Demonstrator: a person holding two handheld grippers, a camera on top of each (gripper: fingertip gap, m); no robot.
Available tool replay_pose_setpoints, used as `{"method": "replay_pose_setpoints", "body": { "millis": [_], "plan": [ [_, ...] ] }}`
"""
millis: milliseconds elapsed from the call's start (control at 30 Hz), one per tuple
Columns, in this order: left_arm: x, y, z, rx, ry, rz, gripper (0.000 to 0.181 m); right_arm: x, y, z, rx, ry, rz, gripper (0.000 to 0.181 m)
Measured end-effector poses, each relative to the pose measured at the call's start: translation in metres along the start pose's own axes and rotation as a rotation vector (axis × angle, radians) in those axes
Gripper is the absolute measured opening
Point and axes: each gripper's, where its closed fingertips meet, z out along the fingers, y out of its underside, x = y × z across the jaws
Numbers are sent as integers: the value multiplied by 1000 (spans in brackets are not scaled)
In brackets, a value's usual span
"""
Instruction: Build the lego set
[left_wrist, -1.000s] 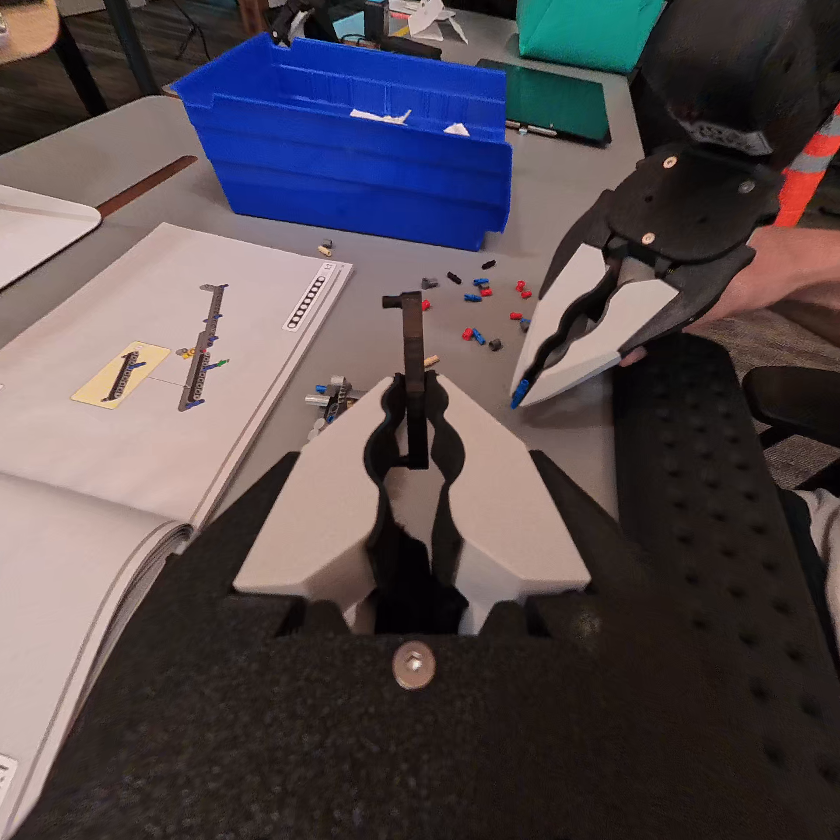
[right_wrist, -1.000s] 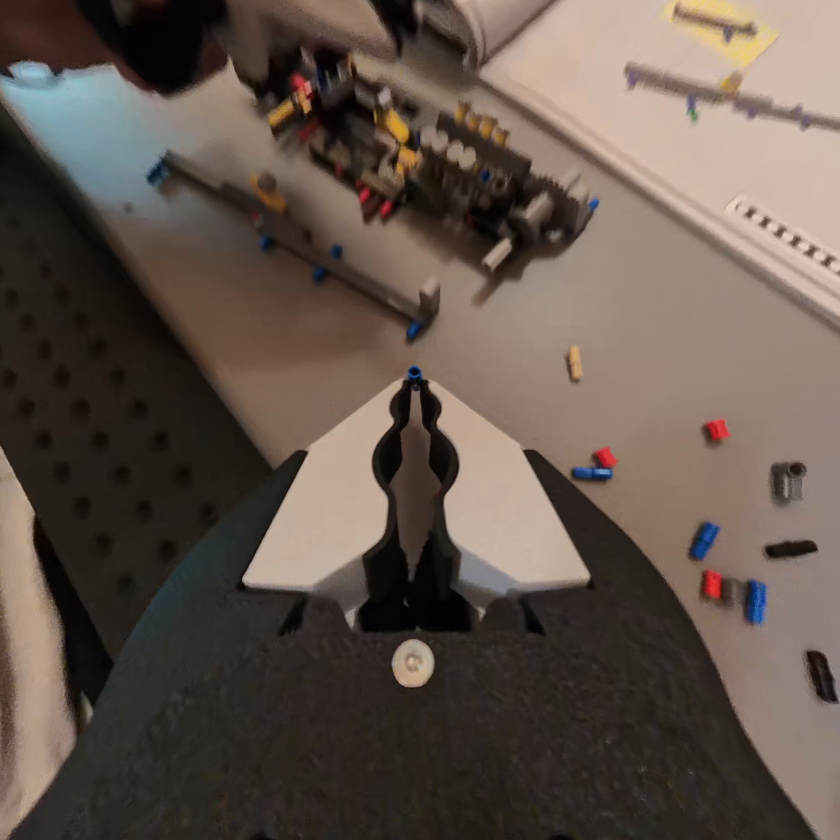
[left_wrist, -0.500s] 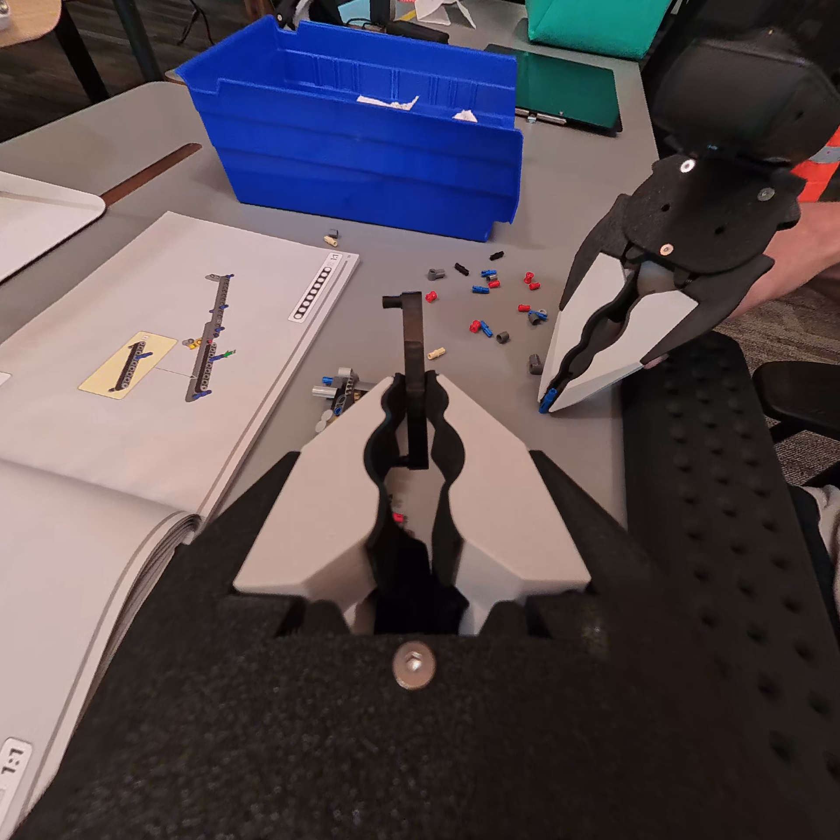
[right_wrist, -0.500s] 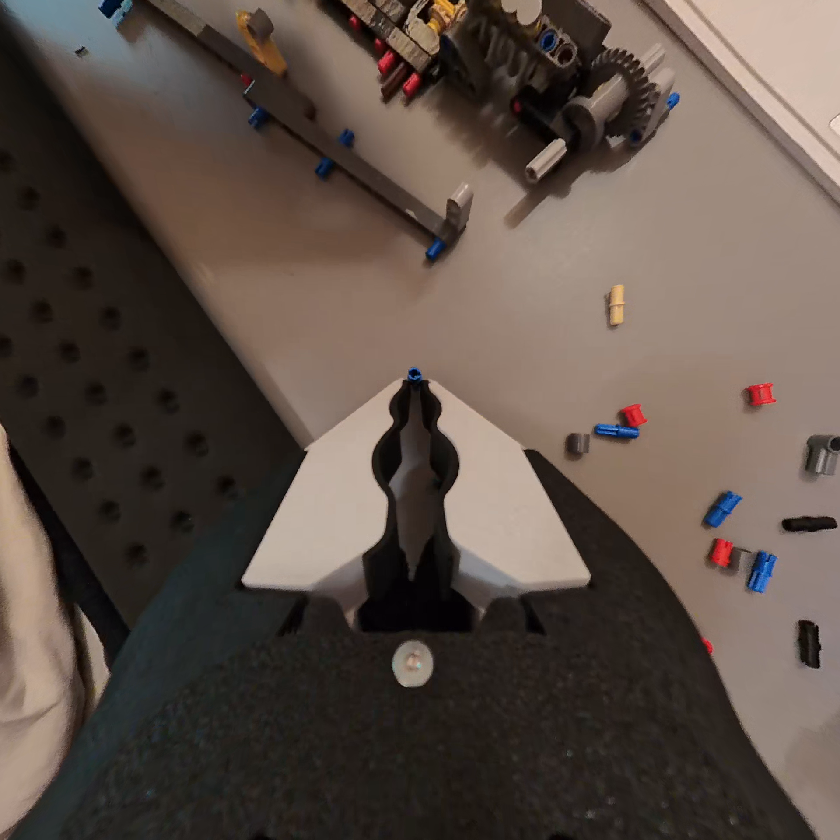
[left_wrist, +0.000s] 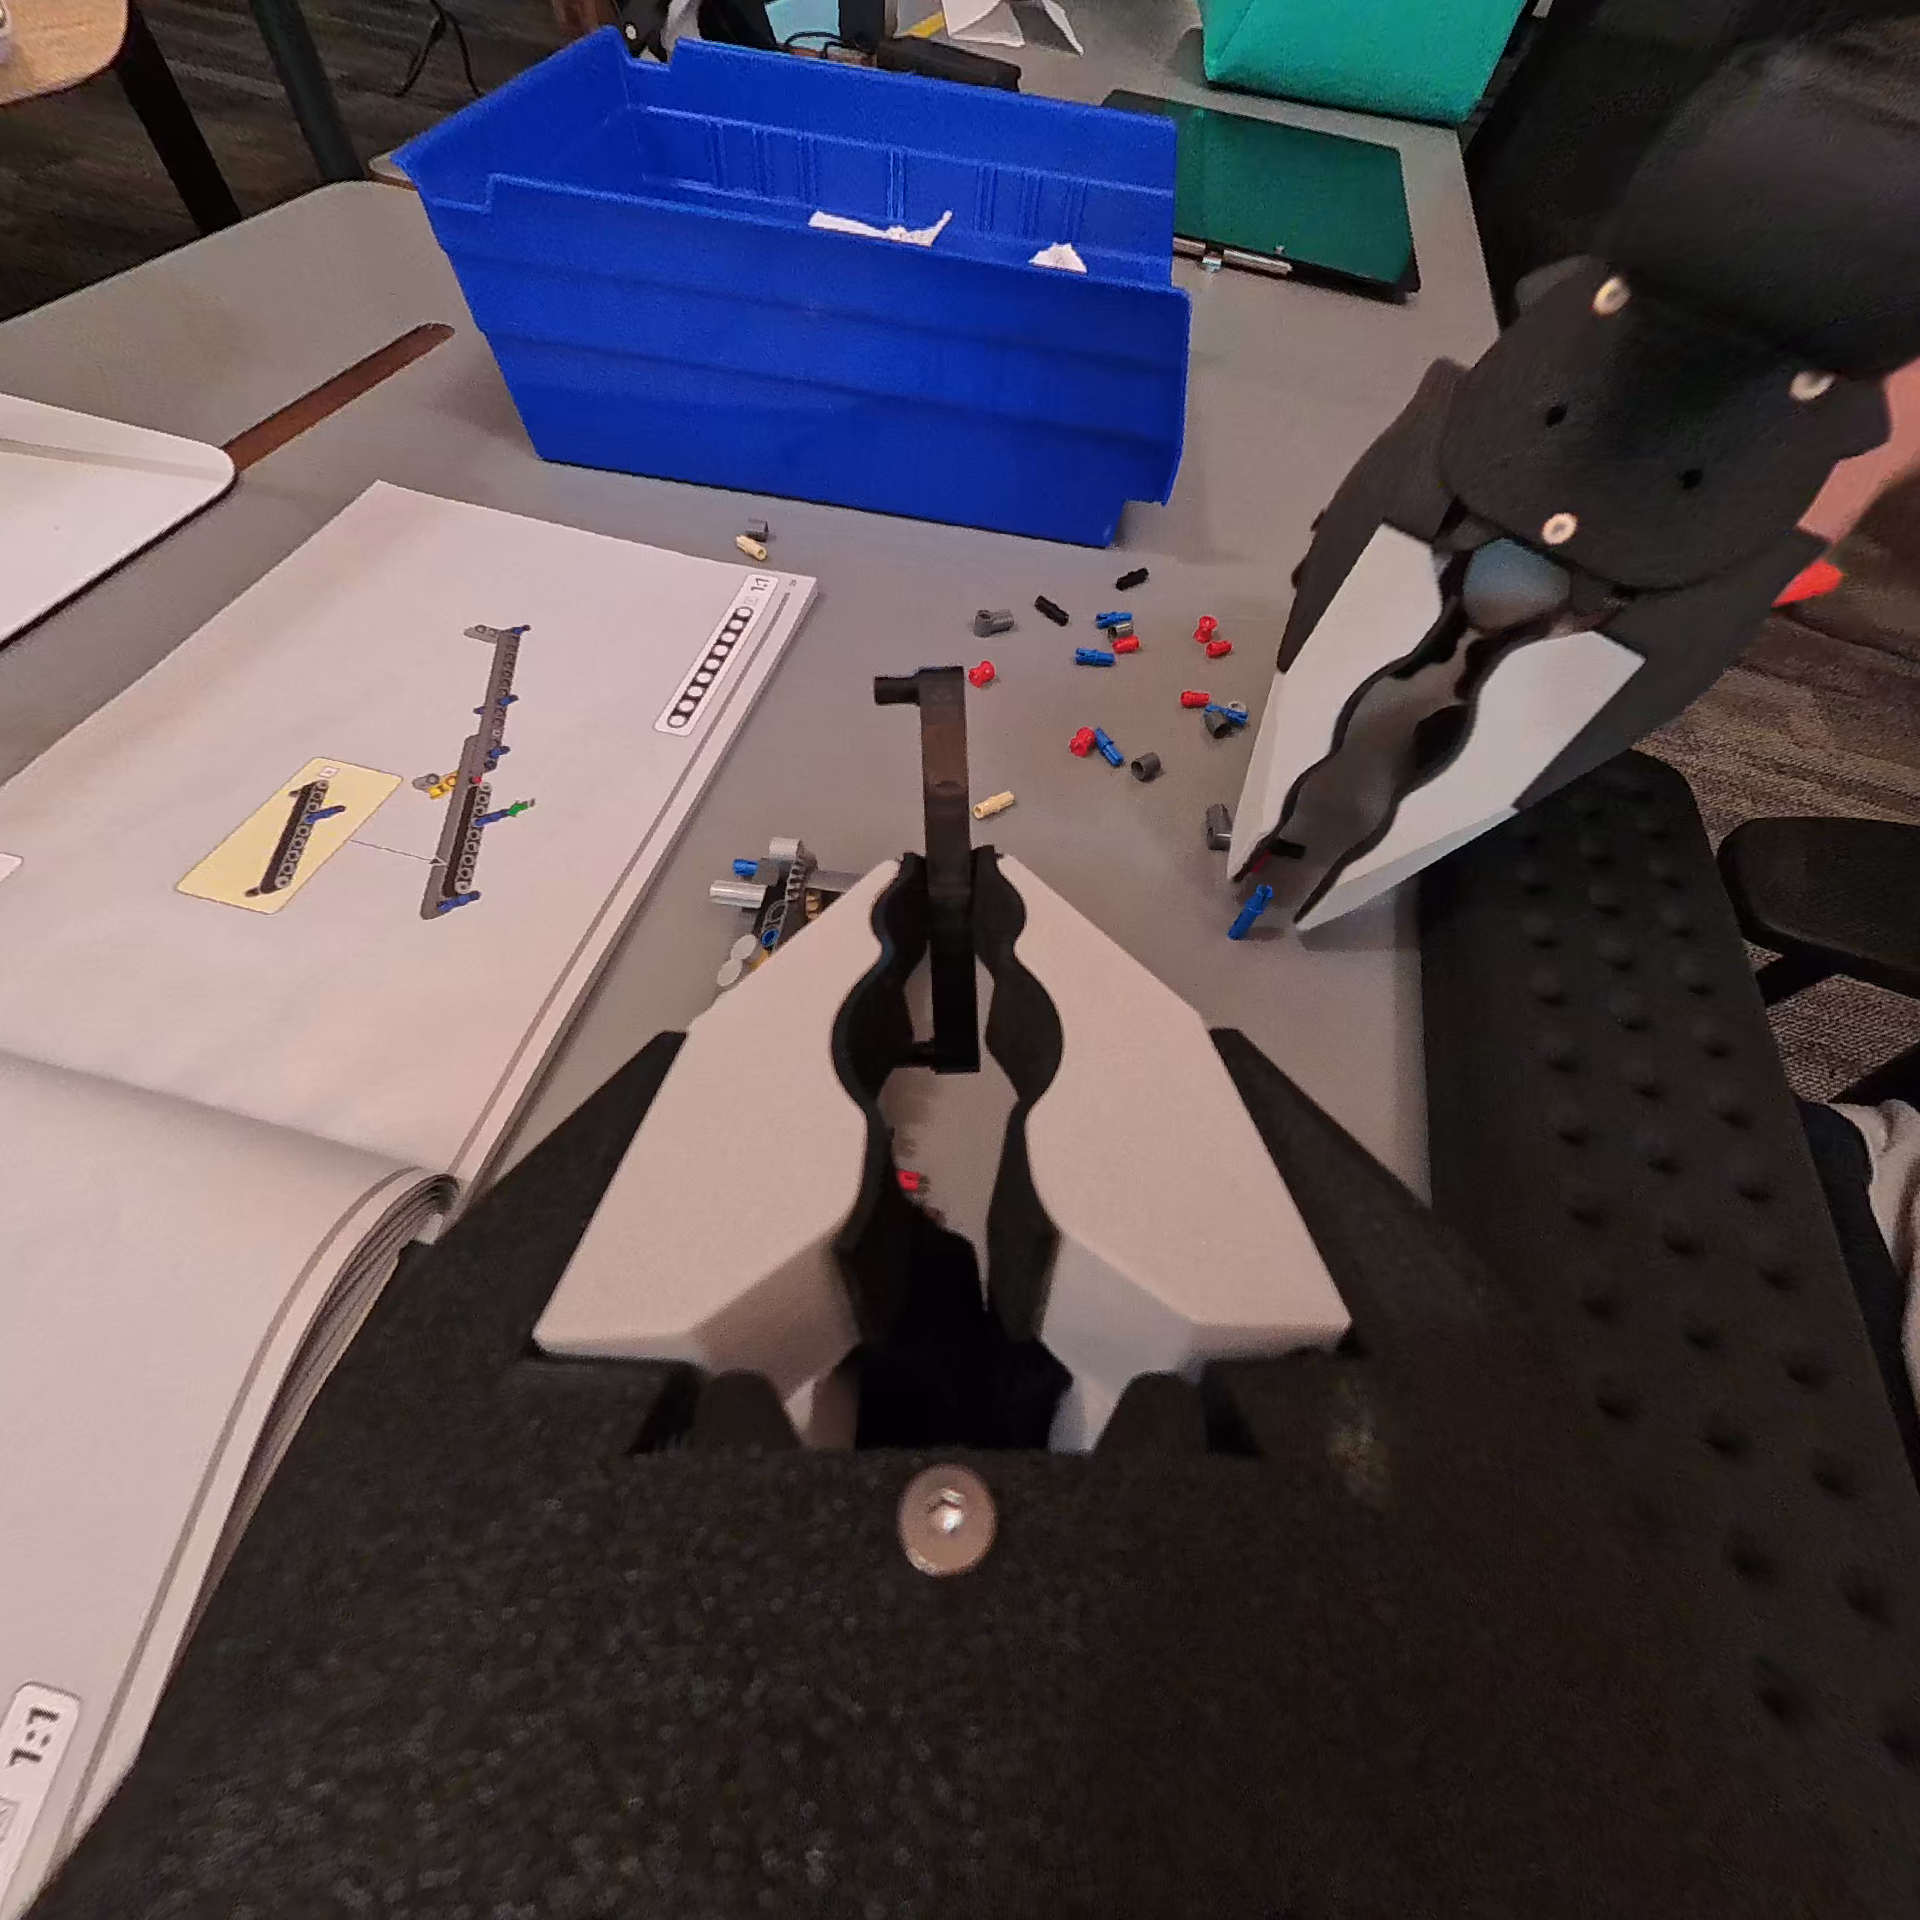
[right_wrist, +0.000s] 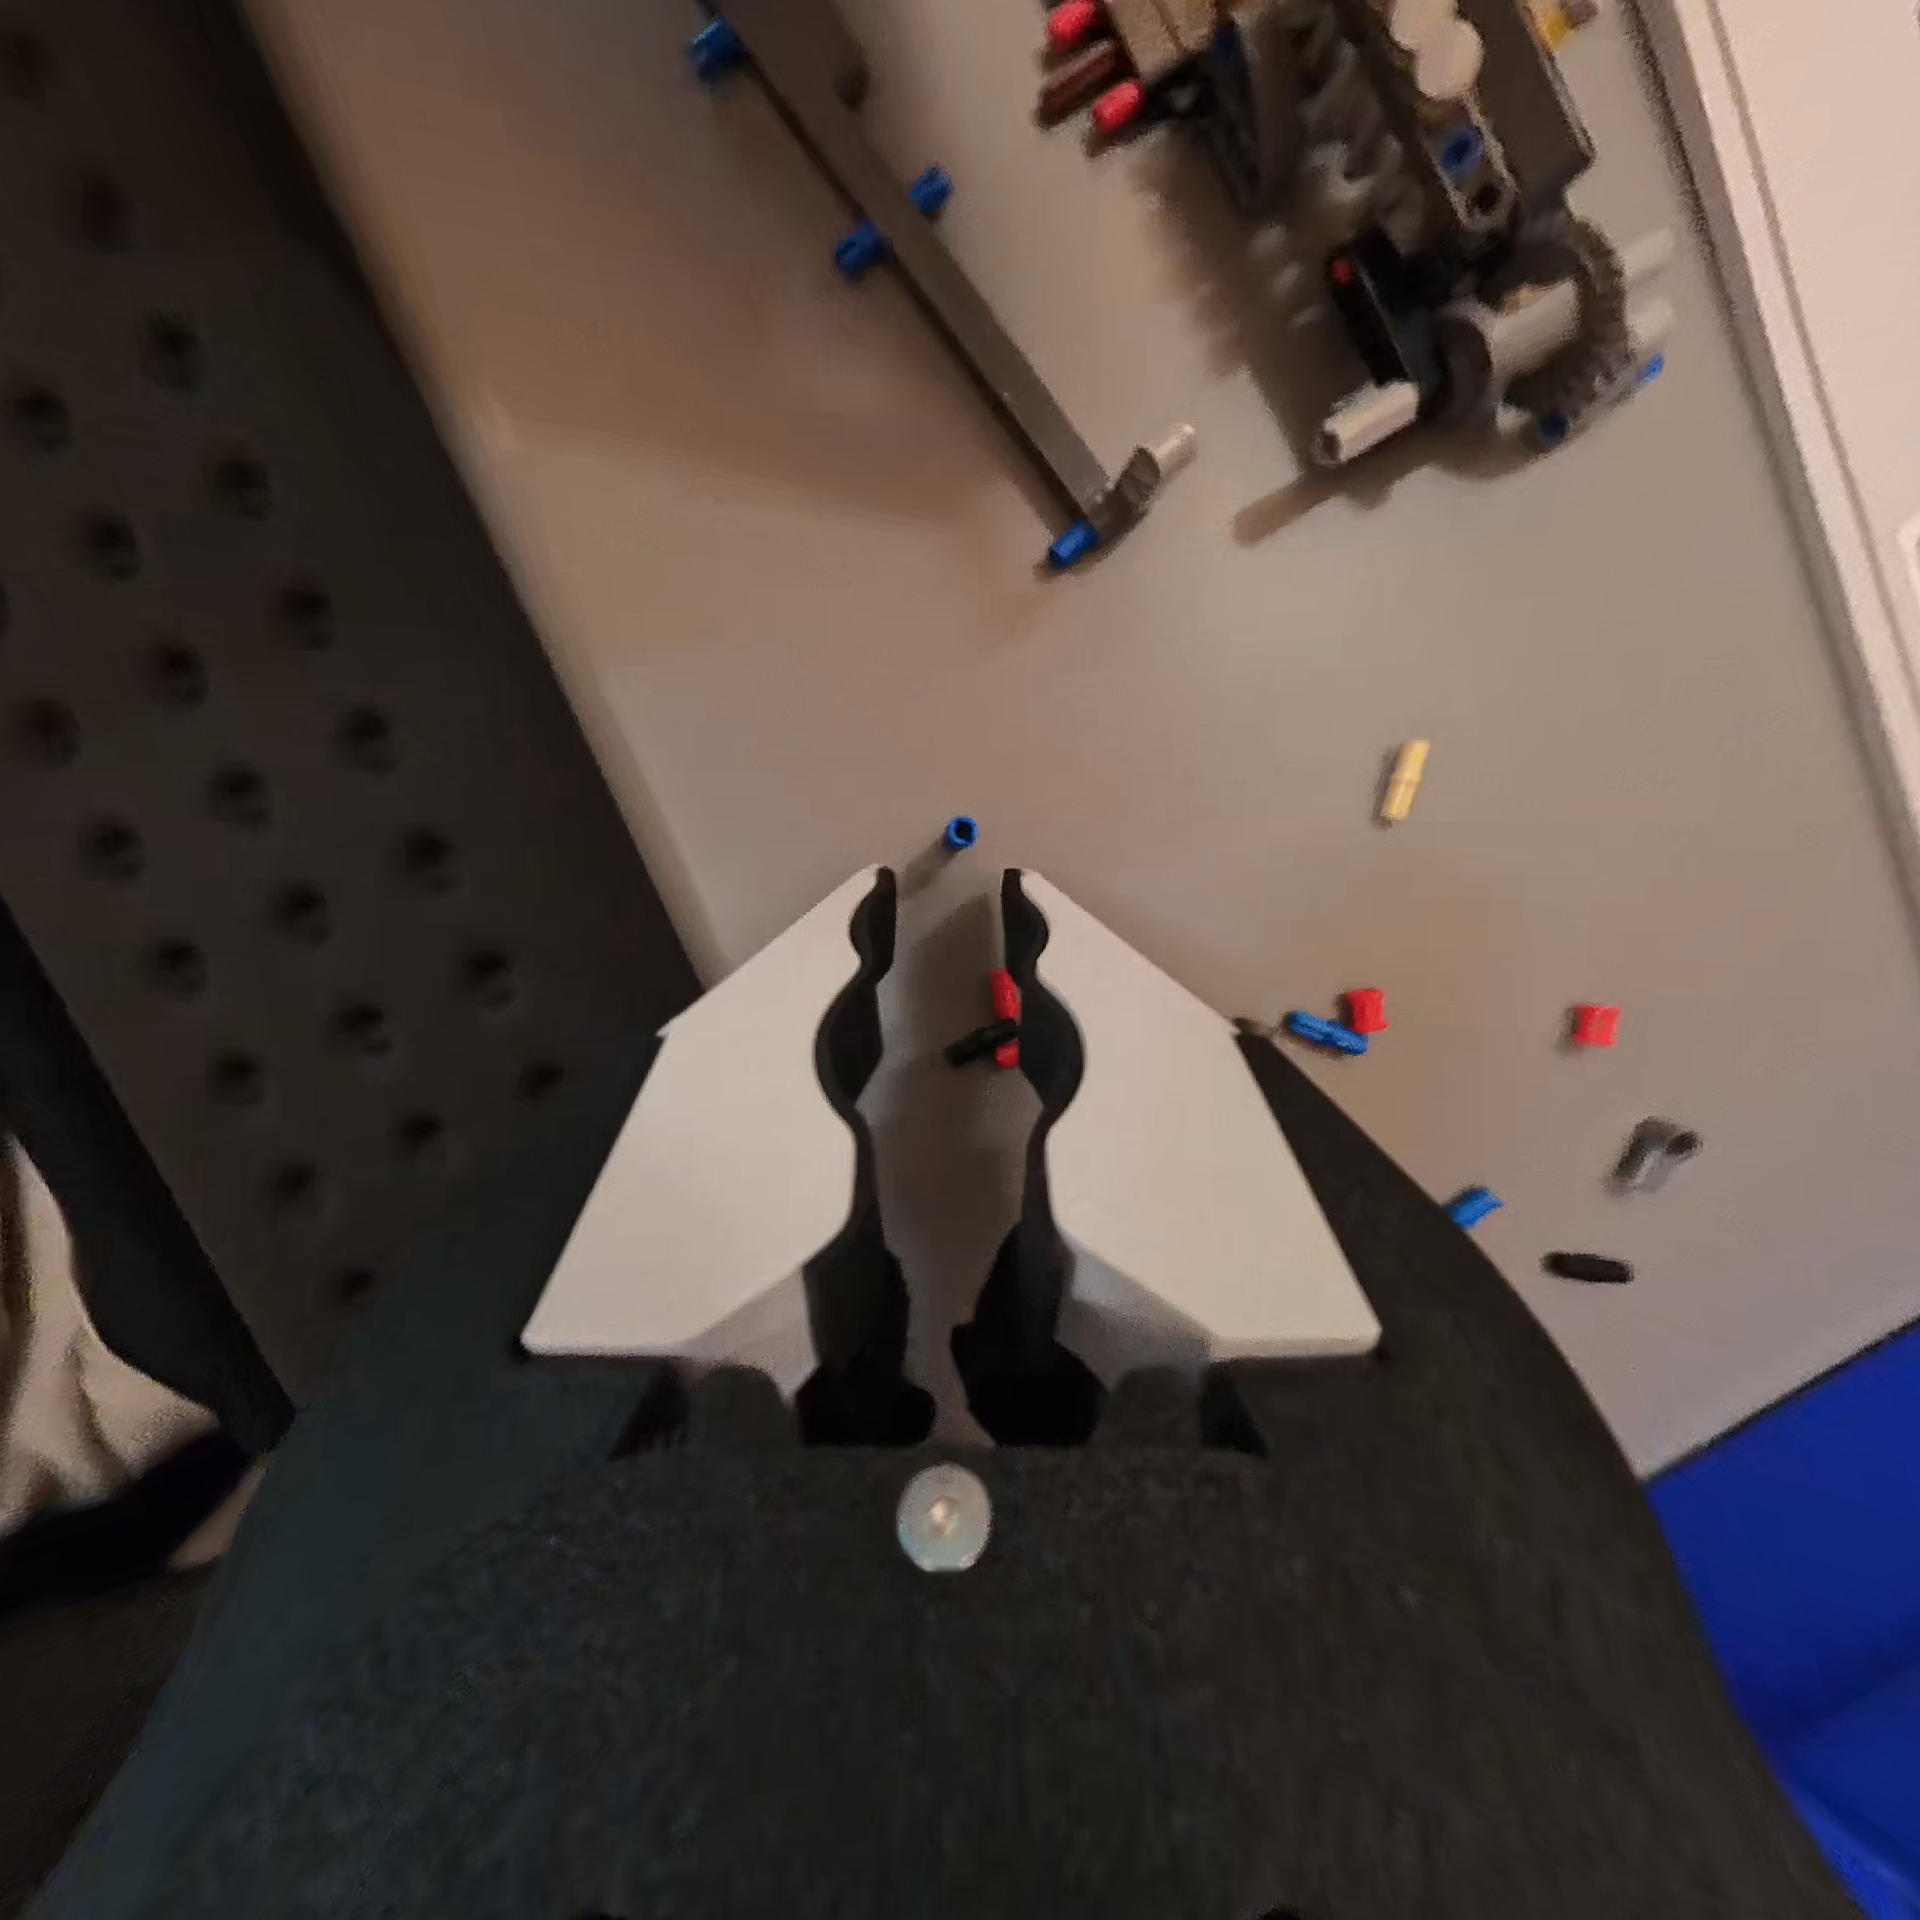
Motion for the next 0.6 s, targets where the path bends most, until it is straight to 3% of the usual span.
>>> {"method": "replay_pose_setpoints", "body": {
  "millis": [267,600],
  "plan": [
    [-2,1,-2,-3,0,-5,7,5,-3,-1,-115,-76,-231,15],
    [-3,2,-1,-10,3,-9,7,1,-9,7,-144,-114,-292,6]
  ]
}}
